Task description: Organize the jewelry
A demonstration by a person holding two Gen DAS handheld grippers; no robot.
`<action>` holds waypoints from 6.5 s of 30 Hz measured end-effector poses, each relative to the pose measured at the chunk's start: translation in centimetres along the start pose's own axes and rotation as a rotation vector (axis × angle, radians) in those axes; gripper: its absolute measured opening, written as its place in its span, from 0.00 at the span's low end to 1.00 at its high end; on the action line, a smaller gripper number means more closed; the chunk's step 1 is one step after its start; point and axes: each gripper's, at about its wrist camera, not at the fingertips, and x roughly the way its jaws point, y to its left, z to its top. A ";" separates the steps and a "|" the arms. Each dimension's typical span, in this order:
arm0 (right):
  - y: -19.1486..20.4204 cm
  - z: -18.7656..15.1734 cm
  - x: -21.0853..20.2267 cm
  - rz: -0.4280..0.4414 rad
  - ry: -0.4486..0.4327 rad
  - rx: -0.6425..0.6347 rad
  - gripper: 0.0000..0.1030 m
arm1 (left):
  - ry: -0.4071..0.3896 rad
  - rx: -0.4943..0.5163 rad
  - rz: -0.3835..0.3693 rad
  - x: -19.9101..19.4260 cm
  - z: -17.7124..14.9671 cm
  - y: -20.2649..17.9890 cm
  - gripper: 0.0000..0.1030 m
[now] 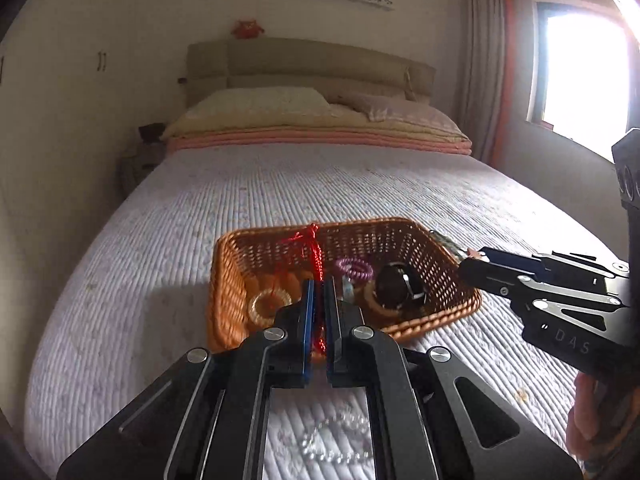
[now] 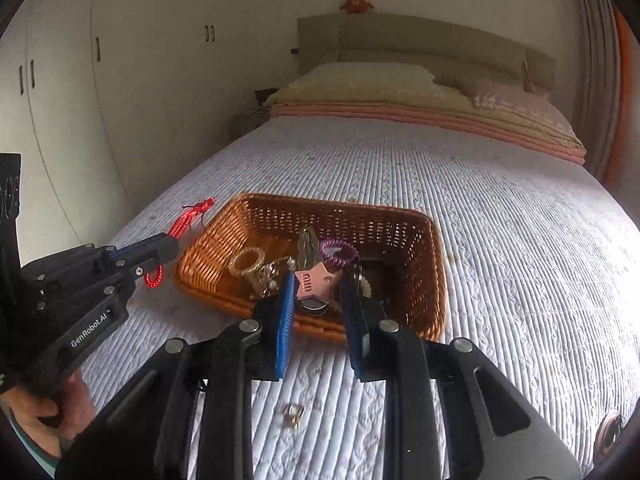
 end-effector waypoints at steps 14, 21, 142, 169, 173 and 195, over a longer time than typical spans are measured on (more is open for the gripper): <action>-3.1 3.8 13.6 0.009 0.196 0.097 0.20 | 0.131 -0.071 -0.037 11.8 0.3 2.7 0.02; -2.3 3.3 15.0 -0.016 0.230 0.083 0.20 | 0.161 -0.061 -0.038 12.3 -0.3 2.3 0.03; -0.3 3.6 5.1 0.086 0.064 0.019 0.09 | -0.031 -0.030 -0.091 2.9 2.4 0.9 0.06; -4.2 2.7 10.8 0.071 0.194 0.127 0.38 | 0.003 -0.069 -0.025 4.4 -0.3 2.4 0.52; -3.3 1.9 4.5 0.048 0.059 0.099 0.40 | -0.099 -0.050 0.012 -0.7 -0.8 1.1 0.64; 0.5 -9.9 -6.9 -0.186 -0.373 -0.002 0.87 | -0.357 -0.067 0.222 -10.2 -8.8 -3.7 0.77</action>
